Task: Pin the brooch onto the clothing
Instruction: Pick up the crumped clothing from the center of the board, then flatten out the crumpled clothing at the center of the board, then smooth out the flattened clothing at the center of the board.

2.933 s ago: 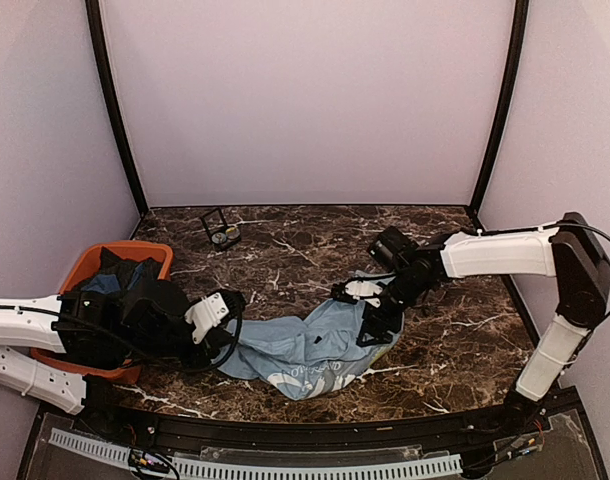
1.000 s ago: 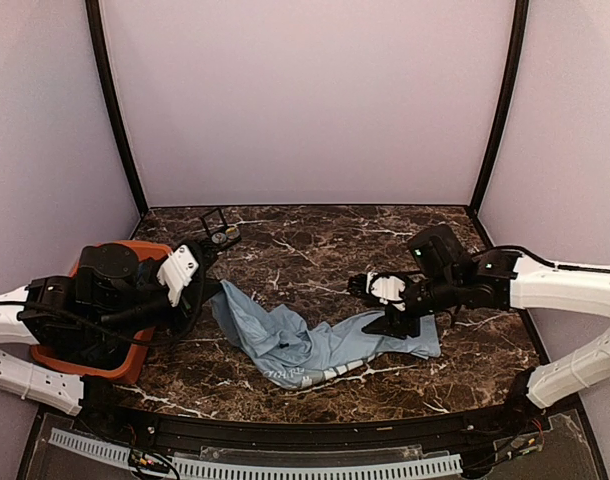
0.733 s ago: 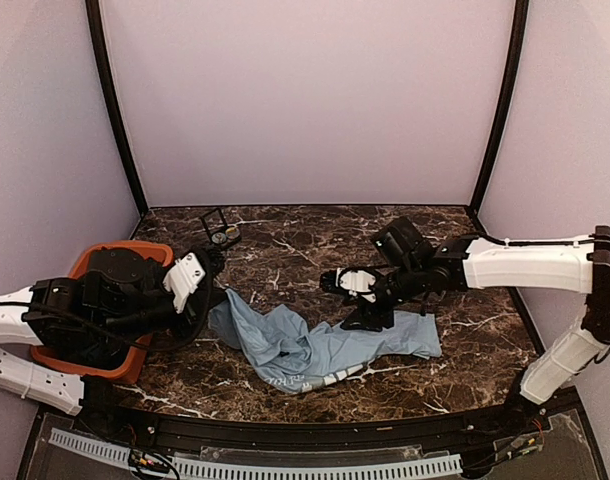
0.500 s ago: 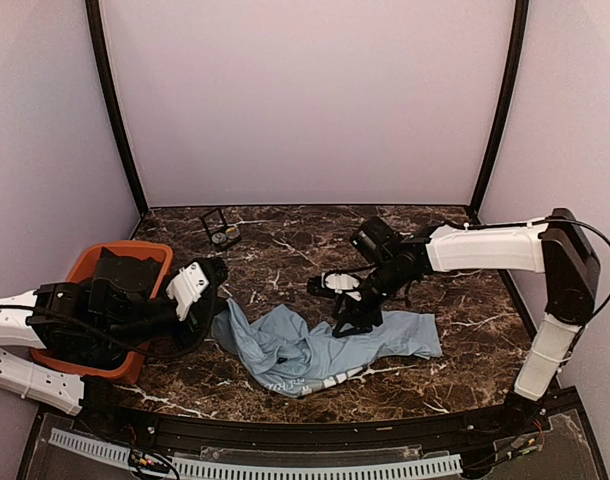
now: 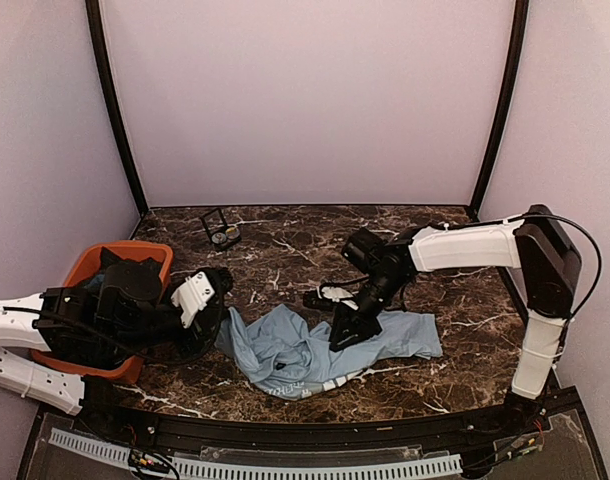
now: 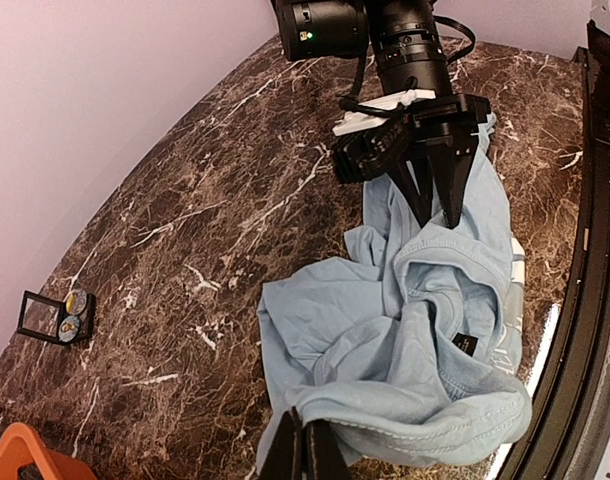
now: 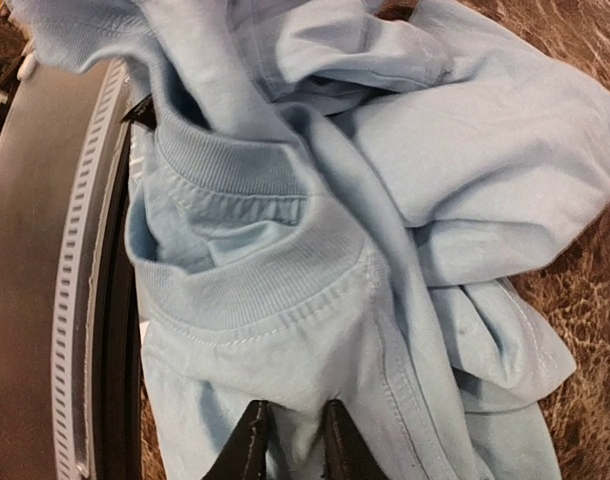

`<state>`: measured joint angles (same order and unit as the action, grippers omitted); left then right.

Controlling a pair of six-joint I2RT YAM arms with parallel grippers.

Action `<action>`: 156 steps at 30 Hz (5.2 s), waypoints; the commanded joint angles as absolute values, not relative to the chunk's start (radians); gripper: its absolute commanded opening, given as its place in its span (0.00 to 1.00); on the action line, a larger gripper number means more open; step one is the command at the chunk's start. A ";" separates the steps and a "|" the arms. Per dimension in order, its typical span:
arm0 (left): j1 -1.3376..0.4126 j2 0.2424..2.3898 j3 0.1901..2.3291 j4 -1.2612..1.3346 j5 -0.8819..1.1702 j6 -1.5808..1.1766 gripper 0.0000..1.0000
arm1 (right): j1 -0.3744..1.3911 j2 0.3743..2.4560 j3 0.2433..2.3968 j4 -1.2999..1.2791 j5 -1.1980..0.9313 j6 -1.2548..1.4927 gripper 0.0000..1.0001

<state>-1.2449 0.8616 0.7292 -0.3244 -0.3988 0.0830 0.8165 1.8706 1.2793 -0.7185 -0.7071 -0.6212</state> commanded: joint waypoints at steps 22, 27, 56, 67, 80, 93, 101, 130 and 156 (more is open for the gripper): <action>-1.247 0.801 0.789 -0.115 -0.709 0.161 0.01 | 0.765 1.162 1.007 -0.281 -0.264 -0.503 0.00; -1.240 0.870 0.913 0.003 -0.776 0.327 0.01 | 0.765 0.973 0.972 -0.167 -0.094 -0.498 0.00; -1.261 1.046 1.438 0.068 -0.555 0.567 0.01 | 0.801 0.765 1.299 -0.084 0.163 -0.543 0.00; -0.886 1.294 1.234 0.226 -0.728 0.427 0.01 | 0.506 1.103 1.092 0.128 0.345 -0.490 0.00; -0.701 2.078 1.520 0.232 -0.656 0.356 0.01 | 0.330 1.735 1.156 0.357 0.297 -0.381 0.00; -0.685 2.490 1.930 0.416 -0.831 0.552 0.02 | 0.324 2.083 1.498 0.358 0.474 -0.493 0.00; -0.678 2.571 2.049 0.464 -0.963 0.616 0.51 | 0.322 2.135 1.593 0.226 0.589 -0.466 0.77; -0.854 1.968 1.361 -0.051 -0.361 0.104 0.79 | 0.453 1.394 0.903 -0.245 0.029 0.108 0.84; -0.919 1.778 0.965 -0.254 -0.177 -0.163 0.63 | 0.451 1.441 0.904 -0.316 0.026 0.207 0.87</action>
